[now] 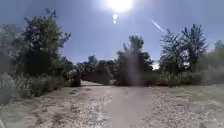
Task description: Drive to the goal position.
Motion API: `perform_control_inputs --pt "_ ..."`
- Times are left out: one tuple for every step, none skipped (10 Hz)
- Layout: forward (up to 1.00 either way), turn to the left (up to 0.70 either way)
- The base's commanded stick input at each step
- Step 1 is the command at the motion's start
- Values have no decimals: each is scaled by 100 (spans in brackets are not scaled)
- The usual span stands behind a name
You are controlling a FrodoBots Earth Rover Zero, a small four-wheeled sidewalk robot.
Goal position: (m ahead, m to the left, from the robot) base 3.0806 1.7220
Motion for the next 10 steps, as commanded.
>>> perform_control_inputs --pt "45 0" --pt "45 0" --pt "45 0" --pt "45 0" --pt "45 0" --pt "45 0" --pt "45 0" --pt "45 0" --pt "45 0" --pt "45 0"
